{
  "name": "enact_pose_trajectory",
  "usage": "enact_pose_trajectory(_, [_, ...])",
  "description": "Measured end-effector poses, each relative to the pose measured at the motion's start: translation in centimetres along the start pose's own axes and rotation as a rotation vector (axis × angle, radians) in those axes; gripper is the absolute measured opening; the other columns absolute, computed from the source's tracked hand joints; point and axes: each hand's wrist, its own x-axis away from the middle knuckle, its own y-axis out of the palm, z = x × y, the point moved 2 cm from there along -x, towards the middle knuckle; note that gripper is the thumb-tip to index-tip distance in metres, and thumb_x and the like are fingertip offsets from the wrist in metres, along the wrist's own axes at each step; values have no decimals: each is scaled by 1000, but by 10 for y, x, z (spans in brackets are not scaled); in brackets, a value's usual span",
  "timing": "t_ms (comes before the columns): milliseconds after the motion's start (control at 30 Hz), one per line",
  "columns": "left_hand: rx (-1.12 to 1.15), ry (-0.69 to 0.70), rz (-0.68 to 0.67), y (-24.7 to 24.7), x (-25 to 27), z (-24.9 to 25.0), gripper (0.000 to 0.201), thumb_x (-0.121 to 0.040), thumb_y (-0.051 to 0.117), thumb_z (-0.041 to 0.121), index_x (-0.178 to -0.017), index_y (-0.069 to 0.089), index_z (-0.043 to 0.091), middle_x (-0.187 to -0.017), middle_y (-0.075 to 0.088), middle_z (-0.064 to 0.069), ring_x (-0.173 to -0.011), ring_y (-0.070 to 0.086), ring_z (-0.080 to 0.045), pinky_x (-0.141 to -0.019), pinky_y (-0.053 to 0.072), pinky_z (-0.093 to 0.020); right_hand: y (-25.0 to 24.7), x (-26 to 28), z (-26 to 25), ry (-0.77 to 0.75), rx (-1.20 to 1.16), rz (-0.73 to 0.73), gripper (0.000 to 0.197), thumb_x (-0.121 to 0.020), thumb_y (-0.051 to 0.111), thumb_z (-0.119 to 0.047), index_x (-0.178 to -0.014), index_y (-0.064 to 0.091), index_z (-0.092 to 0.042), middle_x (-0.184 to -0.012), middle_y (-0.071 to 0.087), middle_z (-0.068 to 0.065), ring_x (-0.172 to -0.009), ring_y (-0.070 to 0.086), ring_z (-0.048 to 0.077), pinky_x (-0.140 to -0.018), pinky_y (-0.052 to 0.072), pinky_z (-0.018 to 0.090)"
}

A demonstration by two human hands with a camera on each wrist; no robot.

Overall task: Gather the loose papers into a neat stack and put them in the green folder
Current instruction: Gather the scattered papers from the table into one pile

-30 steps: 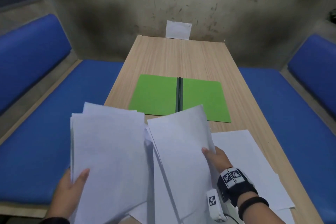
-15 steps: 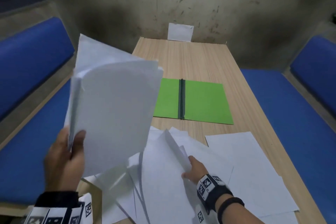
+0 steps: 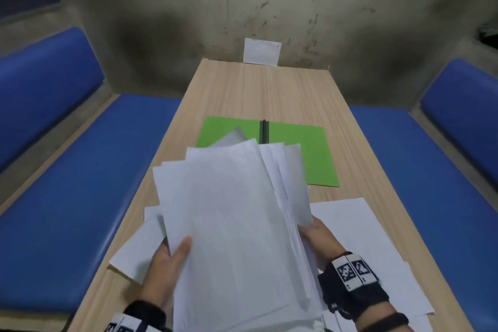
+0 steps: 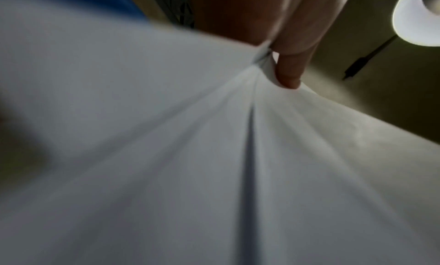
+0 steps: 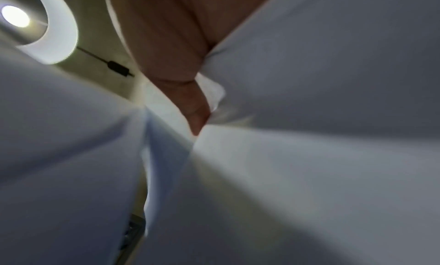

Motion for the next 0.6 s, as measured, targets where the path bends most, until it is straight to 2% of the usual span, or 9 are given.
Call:
enact_pose_trajectory(67, [54,-74,-5,6,0,-8,25,-92,50,11,-117,55,10,-106,66,-5,-93,62,-20,-80,49,-33,-1,4,1,27,-71,-11,29,-83,61,-3,-112,62,-3,-105,72,17,-97,68,33,-84,54,42])
enact_pose_trajectory(167, [118,-130,25,9,-5,-14,34,-88,57,12,-121,55,4,-120,64,-16,-105,62,-31,-96,47,-46,-1,10,6,31,-150,-55,36,-83,61,-5,-119,58,-2,-110,70,18,-101,66,34,-93,51,46])
enact_pose_trajectory(200, [133,-137,23,9,-5,-13,34,-88,56,11,-121,55,4,-120,64,-16,-107,61,-32,-94,49,-45,-1,13,7,30,-169,-63,40,-81,64,-8,-120,58,-2,-110,70,17,-101,67,32,-93,51,45])
enact_pose_trajectory(300, [117,-110,-49,13,-6,-5,25,-90,52,7,-114,59,6,-107,68,-12,-96,64,-28,-71,59,-30,-1,20,7,10,-241,-86,42,-82,64,-32,-118,60,-12,-109,72,9,-102,67,28,-94,49,43])
enact_pose_trajectory(333, [99,-98,-64,15,-6,-2,22,-90,53,8,-111,60,10,-104,69,-9,-91,65,-25,-67,59,-29,-1,23,6,6,-252,-91,44,-81,60,-44,-117,60,-19,-111,71,5,-104,66,24,-97,47,42])
enact_pose_trajectory(400, [41,-57,-64,19,-5,2,18,-90,54,11,-107,60,17,-103,69,-7,-91,65,-24,-71,54,-33,-1,26,5,-44,-214,-108,62,-67,65,-61,-116,58,-24,-113,70,-1,-107,65,19,-98,46,41])
enact_pose_trajectory(467, [-19,-3,-17,22,-5,6,15,-90,54,13,-101,60,22,-102,69,-6,-95,65,-27,-75,51,-33,0,28,3,-127,-85,-76,73,-54,80,-54,-113,60,-18,-109,72,3,-106,66,20,-95,49,39])
enact_pose_trajectory(533, [-93,76,25,25,0,13,15,-90,55,19,-105,58,22,-99,68,-2,-99,64,-30,-76,51,-34,-3,31,-1,-193,-16,-1,45,-67,81,-26,-106,64,-11,-94,75,0,-99,69,17,-85,55,28])
enact_pose_trajectory(600, [-173,168,25,31,10,29,36,-90,55,21,-124,45,26,-109,64,2,-105,61,-27,-85,49,-37,-6,37,-8,-233,-29,56,25,-75,72,-8,-100,67,-8,-79,77,-6,-84,71,7,-69,55,15])
